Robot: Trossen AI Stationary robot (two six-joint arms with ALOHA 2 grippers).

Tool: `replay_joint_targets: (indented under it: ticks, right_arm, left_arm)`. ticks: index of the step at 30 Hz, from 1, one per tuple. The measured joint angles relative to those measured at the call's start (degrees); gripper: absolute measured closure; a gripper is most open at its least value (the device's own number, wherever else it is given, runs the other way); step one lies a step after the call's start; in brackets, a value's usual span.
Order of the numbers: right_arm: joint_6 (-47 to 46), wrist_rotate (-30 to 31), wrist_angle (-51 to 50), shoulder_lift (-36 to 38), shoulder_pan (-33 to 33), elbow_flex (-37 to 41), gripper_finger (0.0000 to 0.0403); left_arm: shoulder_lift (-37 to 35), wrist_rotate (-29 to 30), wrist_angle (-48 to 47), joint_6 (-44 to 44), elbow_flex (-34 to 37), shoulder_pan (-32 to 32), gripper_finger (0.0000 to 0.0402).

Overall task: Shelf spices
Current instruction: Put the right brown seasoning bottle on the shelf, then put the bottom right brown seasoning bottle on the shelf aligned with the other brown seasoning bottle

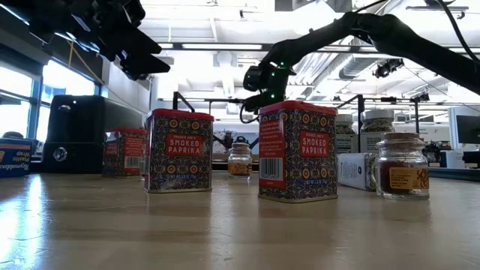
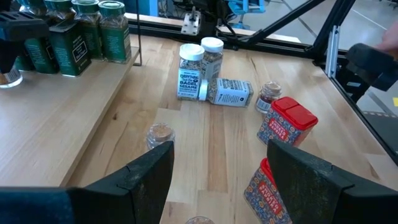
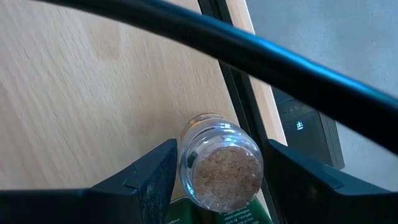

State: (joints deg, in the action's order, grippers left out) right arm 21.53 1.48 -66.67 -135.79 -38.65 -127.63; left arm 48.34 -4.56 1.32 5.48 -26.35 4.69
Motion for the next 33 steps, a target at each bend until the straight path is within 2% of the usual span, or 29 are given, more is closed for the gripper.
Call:
replay_joint_targets:
  ticks: [13,20,25,29,33]
  right_arm:
    - [0.36,-0.37,0.57,1.09,0.35,-0.20,0.0169]
    - [2.81,-0.51,-1.01,5.55,2.44,-0.20,0.0169]
    - [3.46,-0.40,-3.53,12.94,8.36,-0.22,0.0176]
    - [3.73,-0.44,-7.89,20.40,17.22,1.07,0.0188]
    - [-0.47,-0.57,-6.04,29.23,27.69,10.16,0.0200]
  left_arm:
    - [-0.02,-0.48,0.13,0.00,0.00,0.00,0.0147]
    - [0.00,-0.94,0.28,0.28,0.00,0.00,0.0147]
    - [-0.01,-1.31,-0.01,0.40,0.00,-0.01,0.0147]
    - [0.00,-1.29,-0.38,0.90,0.00,-0.17,0.0147]
    - [-0.01,-1.29,-0.52,0.87,0.00,-1.11,0.0147]
